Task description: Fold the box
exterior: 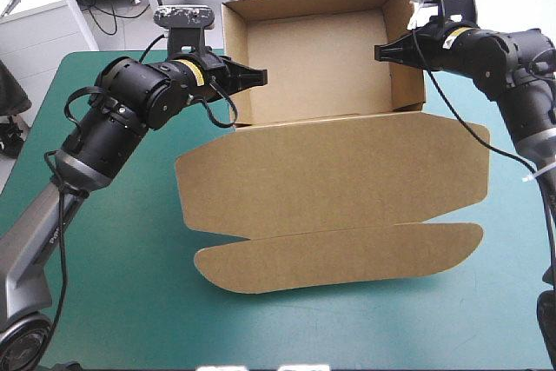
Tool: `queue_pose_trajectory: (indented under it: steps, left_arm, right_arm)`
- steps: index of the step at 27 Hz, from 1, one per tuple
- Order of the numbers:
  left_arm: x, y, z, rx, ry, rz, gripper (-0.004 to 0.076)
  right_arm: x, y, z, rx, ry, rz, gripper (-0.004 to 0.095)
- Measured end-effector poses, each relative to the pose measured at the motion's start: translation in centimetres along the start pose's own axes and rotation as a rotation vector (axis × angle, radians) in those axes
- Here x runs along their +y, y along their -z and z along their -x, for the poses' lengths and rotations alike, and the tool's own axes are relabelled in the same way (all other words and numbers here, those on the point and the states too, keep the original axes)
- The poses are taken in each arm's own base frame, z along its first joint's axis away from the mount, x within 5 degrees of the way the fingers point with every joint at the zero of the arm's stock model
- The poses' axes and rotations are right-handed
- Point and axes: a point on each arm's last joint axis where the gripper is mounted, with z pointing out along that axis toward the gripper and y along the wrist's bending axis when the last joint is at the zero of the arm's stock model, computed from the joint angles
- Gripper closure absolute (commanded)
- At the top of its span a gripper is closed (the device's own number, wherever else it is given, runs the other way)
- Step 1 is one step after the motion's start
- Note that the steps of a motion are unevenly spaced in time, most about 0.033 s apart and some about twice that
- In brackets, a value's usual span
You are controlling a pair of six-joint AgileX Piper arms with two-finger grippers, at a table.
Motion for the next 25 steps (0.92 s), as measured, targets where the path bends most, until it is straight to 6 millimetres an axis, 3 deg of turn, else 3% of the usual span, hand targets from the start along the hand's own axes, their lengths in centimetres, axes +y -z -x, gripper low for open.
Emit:
queue_pose_trajectory:
  steps: [12,25]
  left_arm:
    - [0.8,-3.9,-2.1,0.211,0.036,0.08,0.0733]
    - [1.9,-7.7,-4.7,0.45,0.017,0.124,0.0732]
  right_arm:
    - [-0.1,-0.7,-1.8,0.187,0.002,0.0,0.0923]
    - [-0.4,-7.6,-6.3,0.524,-0.036,0.022,0.0923]
